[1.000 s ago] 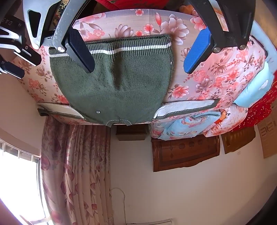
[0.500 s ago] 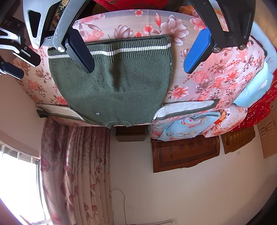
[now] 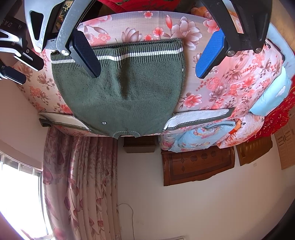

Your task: Fold small clothes

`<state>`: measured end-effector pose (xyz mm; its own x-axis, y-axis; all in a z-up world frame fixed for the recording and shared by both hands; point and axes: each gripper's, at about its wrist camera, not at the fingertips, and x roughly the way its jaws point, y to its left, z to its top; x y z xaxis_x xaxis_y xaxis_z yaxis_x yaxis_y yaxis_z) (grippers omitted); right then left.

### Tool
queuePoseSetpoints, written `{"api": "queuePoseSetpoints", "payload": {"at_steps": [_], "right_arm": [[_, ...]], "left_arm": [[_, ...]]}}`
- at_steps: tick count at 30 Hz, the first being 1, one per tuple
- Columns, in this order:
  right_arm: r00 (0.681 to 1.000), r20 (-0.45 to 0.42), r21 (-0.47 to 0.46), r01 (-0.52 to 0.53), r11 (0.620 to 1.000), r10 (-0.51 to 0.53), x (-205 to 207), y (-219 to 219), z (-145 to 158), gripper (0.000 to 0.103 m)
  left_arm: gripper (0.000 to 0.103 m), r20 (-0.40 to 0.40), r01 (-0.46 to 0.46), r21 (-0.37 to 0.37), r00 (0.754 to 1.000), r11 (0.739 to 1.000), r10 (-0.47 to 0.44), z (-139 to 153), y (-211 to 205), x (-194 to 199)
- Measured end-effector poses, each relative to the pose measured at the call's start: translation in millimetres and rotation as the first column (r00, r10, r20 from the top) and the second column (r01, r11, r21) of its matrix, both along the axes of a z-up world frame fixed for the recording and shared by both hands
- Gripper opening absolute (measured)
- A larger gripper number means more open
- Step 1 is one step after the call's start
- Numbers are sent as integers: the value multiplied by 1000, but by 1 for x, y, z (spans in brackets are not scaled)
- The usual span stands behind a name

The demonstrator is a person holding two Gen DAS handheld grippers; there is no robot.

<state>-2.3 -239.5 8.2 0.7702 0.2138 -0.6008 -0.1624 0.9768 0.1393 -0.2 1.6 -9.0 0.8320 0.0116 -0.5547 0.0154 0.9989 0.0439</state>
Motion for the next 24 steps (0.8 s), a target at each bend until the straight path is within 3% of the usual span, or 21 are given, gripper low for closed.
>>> {"api": "queuePoseSetpoints", "payload": {"at_steps": [19,24], "right_arm": [[1000,-21,-3,2,1000,-2,3,-1,-6,77],[999,-46,-11,-2,1000,1,15,0,-14,77]], "left_arm": [[103,-36,9,14,999,1000,-9,-10,-6,5],[103,-71,36,6,997,999,-36,-16,-9,23]]}}
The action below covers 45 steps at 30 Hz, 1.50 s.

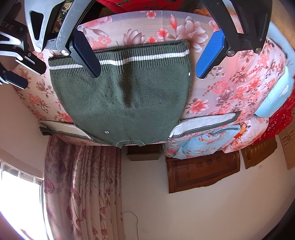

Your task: Fold small clothes

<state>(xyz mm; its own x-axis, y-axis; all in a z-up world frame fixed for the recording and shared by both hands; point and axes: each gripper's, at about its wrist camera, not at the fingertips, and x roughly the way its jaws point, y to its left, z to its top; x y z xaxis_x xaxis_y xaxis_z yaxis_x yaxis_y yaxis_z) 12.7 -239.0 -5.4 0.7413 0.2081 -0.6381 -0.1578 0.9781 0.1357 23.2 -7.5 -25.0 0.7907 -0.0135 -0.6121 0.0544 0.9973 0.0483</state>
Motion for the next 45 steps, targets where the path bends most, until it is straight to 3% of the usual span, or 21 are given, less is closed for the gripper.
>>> {"api": "queuePoseSetpoints", "payload": {"at_steps": [15,23,32,34,38,40,41,43,45], "right_arm": [[993,6,14,118,993,-118,80,-32,27,77],[974,-117,75,204,976,-195,122,-79,-10,77],[896,-265,112,394,912,-355,172,-166,-67,77],[865,-301,125,453,883,-402,191,-192,-82,76],[806,-359,180,554,813,-470,227,-239,-106,62],[779,-362,192,599,777,-512,240,-258,-112,61],[760,-349,173,627,760,-548,246,-267,-113,60],[714,-305,54,674,737,-630,260,-279,-111,60],[713,-236,-78,663,744,-660,274,-280,-105,60]], "left_arm": [[103,-78,-31,-34,997,999,28,-8,0,92],[103,-169,-11,-20,986,1000,7,-32,-9,148],[103,-210,24,7,977,1000,-22,-59,-22,237],[103,-212,27,-2,977,1000,-27,-67,-22,263],[103,-247,53,-55,967,997,-65,-89,-12,309],[103,-280,62,-99,956,993,-87,-98,-4,322],[103,-300,62,-133,949,989,-100,-104,3,326],[103,-265,79,-168,956,983,-122,-107,11,323],[103,-263,82,-172,956,982,-126,-107,11,321]]}}
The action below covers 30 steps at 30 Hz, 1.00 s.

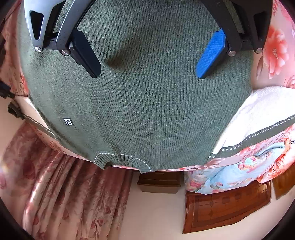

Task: Fold small clothes
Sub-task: 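Grasp the cuff of the white-striped sleeve with the right gripper, then fold the held sleeve across the sweater body toward the left tool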

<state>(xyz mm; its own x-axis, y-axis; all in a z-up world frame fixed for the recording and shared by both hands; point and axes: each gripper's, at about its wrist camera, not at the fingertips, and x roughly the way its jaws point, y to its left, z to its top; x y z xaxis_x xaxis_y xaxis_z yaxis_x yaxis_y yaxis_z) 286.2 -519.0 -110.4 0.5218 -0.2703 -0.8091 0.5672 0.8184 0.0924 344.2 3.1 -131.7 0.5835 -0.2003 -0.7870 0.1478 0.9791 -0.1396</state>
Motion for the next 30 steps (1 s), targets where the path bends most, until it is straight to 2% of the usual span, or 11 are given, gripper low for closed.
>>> {"api": "queuePoseSetpoints", "payload": {"at_steps": [2,6,9,10,12,16,18,21,25,28,30], "right_arm": [[999,-30,-129,-34,991,30,10,6,5,60],[984,-149,-392,-152,907,100,36,26,6,60],[961,-250,-442,-222,869,118,63,24,-11,58],[956,-268,-451,-231,862,116,66,25,-14,53],[956,-271,-464,-231,855,111,69,23,-16,10],[953,20,-311,-280,908,301,37,44,25,10],[886,215,-151,-385,911,410,18,60,50,10],[728,449,32,-593,805,518,0,101,77,10],[614,463,100,-753,651,639,4,167,68,10],[604,366,81,-779,622,708,8,208,49,10],[611,301,69,-780,622,732,12,225,37,10]], "left_arm": [[103,3,-2,27,1000,1000,2,-1,-4,0],[103,0,11,123,1000,992,-11,-4,-17,1],[103,-7,17,107,1000,994,-16,-3,-11,3],[103,-8,18,108,1000,994,-18,-5,-11,3],[103,-14,17,108,1000,994,-16,-5,-10,7],[103,-25,13,109,1000,994,-11,-4,-11,7],[103,-24,13,108,1000,994,-11,-4,-13,5],[103,-22,13,106,1000,994,-11,-3,-13,5],[103,-17,15,58,1000,998,-14,-1,-6,5],[103,-44,-6,-72,999,997,3,5,9,6],[103,-94,3,-229,995,973,-25,13,12,3]]}}
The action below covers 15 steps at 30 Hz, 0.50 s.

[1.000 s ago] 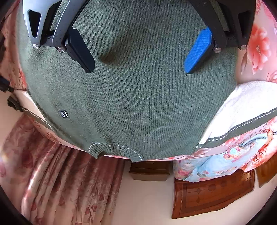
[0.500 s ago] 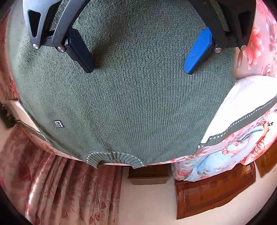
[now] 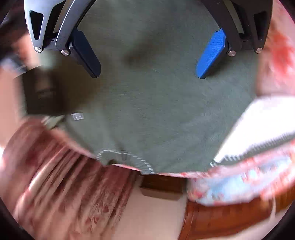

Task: Fold small clothes
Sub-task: 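Fold the held sleeve across the sweater body toward the left tool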

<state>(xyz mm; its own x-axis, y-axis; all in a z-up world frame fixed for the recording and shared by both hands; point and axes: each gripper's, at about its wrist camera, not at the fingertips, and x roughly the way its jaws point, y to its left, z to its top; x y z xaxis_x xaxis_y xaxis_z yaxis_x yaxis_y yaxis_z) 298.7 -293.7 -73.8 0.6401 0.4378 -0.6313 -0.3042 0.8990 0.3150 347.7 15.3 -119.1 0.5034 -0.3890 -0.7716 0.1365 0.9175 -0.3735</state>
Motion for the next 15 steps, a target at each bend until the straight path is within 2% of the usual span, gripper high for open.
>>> {"api": "queuePoseSetpoints", "payload": {"at_steps": [1,3,7,9,11,13,14,15], "right_arm": [[1000,2,-28,1,1000,-1,-2,6,-2,10],[1000,8,-98,1,995,0,-2,18,-7,10],[1000,27,-199,2,980,4,-10,31,-10,10],[999,38,-226,8,974,0,-7,30,-14,11],[999,42,-234,14,972,-4,-5,40,-23,13],[999,34,-220,9,975,-2,-6,39,-22,15],[1000,26,-209,6,978,-1,-8,36,-22,18],[1000,19,-206,6,979,-2,-11,34,-22,22]], "left_arm": [[103,-20,30,-115,999,993,-32,5,-2,-3],[103,-19,79,-240,996,968,-86,17,-14,-6],[103,-33,155,-275,985,949,-170,29,-59,4],[103,-85,187,-244,973,952,-213,23,-87,18],[103,-154,203,-201,960,958,-235,10,-112,29],[103,-198,193,-236,950,952,-242,-3,-124,37],[103,-174,192,-225,957,955,-233,0,-125,36],[103,-163,218,-226,952,949,-258,4,-130,36]]}}
